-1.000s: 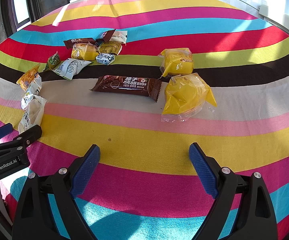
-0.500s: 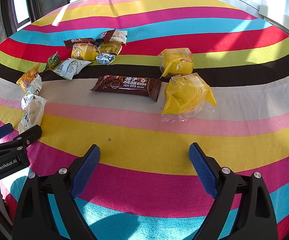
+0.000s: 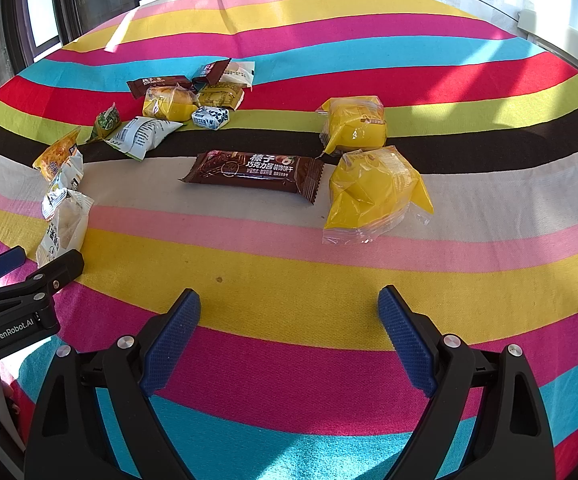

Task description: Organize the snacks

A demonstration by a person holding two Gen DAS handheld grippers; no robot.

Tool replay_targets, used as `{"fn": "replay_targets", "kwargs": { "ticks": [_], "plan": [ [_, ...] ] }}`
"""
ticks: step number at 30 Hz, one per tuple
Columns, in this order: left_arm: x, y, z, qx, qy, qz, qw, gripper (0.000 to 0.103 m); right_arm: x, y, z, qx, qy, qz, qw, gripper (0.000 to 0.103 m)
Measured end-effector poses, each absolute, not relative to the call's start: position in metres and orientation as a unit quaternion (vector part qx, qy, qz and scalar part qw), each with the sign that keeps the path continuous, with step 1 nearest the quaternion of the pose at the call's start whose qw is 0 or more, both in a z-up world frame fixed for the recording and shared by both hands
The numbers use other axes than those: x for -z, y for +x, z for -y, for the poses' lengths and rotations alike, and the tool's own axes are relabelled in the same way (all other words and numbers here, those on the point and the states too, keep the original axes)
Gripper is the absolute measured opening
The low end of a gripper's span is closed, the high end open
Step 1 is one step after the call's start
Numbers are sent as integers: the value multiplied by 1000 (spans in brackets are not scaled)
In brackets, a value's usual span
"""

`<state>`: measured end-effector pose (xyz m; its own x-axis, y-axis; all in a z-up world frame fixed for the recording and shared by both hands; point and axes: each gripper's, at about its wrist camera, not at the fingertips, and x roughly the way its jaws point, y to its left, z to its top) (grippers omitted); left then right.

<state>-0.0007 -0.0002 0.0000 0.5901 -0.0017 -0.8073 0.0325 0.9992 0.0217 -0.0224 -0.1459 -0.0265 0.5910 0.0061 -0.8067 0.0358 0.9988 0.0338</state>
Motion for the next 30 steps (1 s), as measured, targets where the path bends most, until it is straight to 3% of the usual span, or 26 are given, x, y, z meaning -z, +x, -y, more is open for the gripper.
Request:
{"fn": "replay_targets", "kwargs": {
  "ticks": [30],
  "plan": [
    [-6, -14, -10, 63, 24, -463, 884, 102, 26, -28, 149, -22, 10, -457, 889, 87]
  ]
}}
